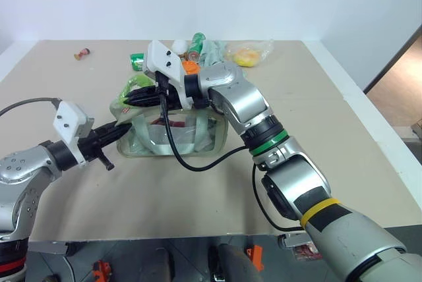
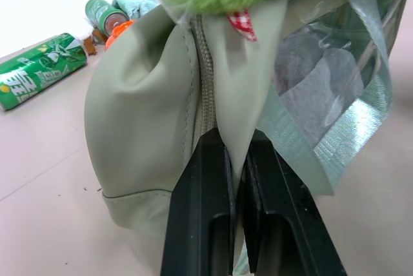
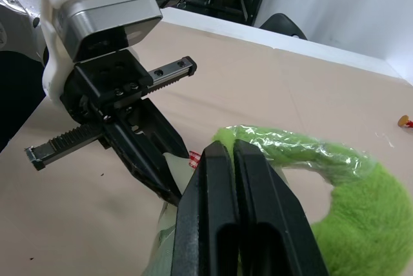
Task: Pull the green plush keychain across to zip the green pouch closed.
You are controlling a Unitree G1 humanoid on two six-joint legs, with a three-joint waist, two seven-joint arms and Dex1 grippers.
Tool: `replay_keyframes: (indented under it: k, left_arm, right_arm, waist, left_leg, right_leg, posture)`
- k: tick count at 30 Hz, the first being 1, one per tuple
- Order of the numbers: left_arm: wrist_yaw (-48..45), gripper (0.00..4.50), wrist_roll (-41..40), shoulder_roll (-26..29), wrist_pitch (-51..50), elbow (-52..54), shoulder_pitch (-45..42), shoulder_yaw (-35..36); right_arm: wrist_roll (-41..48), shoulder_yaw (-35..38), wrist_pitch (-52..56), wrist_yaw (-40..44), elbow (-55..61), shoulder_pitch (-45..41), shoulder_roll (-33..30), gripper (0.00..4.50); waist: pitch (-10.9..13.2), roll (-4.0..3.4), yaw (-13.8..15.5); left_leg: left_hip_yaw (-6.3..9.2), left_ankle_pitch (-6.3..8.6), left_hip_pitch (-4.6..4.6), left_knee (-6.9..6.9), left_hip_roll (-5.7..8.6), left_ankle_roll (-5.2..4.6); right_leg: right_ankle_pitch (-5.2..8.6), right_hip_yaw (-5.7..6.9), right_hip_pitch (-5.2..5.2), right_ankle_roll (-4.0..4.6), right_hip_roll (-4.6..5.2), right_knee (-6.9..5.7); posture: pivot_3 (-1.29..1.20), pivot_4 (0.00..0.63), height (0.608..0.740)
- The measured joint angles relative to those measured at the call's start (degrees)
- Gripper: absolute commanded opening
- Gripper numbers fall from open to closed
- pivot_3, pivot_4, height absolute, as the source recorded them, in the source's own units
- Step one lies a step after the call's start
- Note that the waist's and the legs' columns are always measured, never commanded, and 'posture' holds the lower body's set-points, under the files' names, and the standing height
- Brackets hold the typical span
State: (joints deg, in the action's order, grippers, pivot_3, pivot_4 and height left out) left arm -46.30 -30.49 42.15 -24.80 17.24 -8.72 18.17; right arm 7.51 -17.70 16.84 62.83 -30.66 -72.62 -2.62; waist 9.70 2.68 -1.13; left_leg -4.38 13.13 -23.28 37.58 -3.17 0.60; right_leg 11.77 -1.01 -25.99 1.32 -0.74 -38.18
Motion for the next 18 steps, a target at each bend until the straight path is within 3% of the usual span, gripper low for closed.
replay_keyframes:
  k: [9,18]
  left_arm:
    - [0.7,0.00,0.5,-0.4,0.6,-1.0,-0.9,-0.2]
    - [1.0,0.00,1.2,-0.4,1.3,-1.9,-1.2,-0.2]
  right_arm:
    - [0.1,0.4,-0.4,-0.7,0.1,0.3,-0.2,0.00]
    - [2.5,6.8,0.2,-5.6,2.0,-0.6,-2.1,0.00]
  waist:
    - [0.0,0.00,0.0]
    - [0.0,0.00,0.0]
  left_leg:
    - [0.00,0.00,0.00,0.00,-0.01,0.00]
    - [-0.01,0.00,0.00,-0.04,-0.02,0.00]
  right_leg:
    - [0.00,0.00,0.00,0.01,0.00,0.00]
    - [0.00,0.00,-0.02,0.02,-0.01,0.00]
  posture:
    - [0.00,0.150,0.740]
    - [0.00,0.150,0.740]
